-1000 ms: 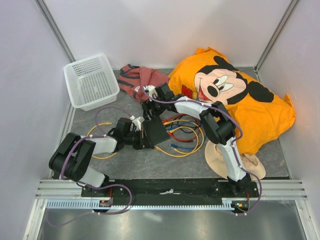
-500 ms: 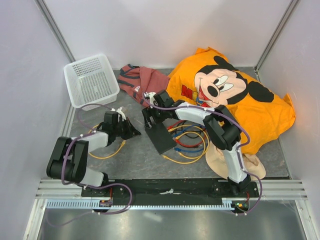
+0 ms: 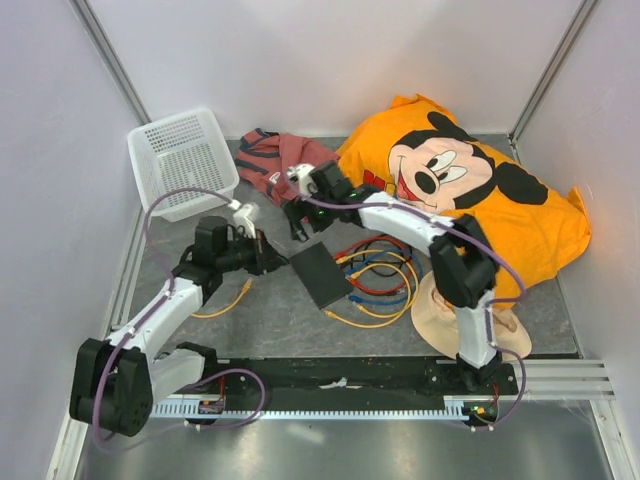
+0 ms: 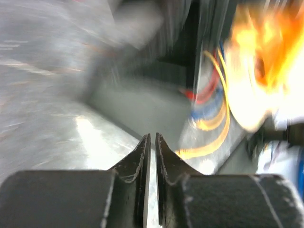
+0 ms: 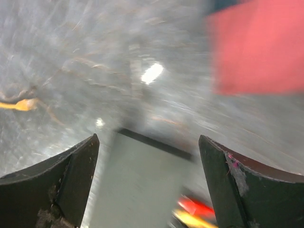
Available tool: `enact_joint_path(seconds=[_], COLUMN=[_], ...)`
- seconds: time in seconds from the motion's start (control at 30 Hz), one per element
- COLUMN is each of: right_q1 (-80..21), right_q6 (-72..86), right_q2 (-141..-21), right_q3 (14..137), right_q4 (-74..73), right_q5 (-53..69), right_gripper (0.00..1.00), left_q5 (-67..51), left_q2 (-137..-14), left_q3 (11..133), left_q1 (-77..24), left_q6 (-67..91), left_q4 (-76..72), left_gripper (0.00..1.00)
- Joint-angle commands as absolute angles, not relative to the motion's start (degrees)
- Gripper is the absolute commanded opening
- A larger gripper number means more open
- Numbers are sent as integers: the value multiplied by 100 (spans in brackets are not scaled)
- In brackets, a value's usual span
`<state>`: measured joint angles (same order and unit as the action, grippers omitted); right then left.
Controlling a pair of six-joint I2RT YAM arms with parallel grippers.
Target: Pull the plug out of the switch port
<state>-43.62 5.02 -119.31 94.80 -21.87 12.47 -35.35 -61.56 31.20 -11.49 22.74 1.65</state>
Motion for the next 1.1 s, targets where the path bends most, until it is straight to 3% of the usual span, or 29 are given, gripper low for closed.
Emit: enact_joint_path(seconds=[0.0, 0.27, 0.57, 0.67, 0.7, 0.83, 1.07], right_q1=[-3657, -2585, -2171, -2136, -2110, -2083, -2083], right_q6=[158, 44, 211, 316, 360, 422, 571], right_q2=[-10680, -9546, -9045, -8913, -8877, -8816, -9052], right_q3=[8834, 8174, 7779, 7586, 7533, 7269, 7137], right_q4=[-2390, -2549, -2417, -2312, -2285, -2215, -2092], right_q5=[994, 246, 685, 773, 791, 870, 1309], right_gripper=[95, 93, 93, 93, 93, 93, 94], left_q5=[-4062, -3094, -2190, -964, 469, 1255, 1205], left_q2=[-6275, -7092, -8349, -8551, -8560, -8438, -8297], left_q3=[3085, 3585, 3885, 3981, 3981, 4087, 4421], left_q1=[-2176, -4146, -4921, -5062, -5045, -4782, -2876], left_q6=[791, 54, 281, 159, 585, 597, 1274], left_q4=[186, -378, -317, -36, -35, 191, 852], left_gripper=[16, 4, 2, 2, 2, 2, 2])
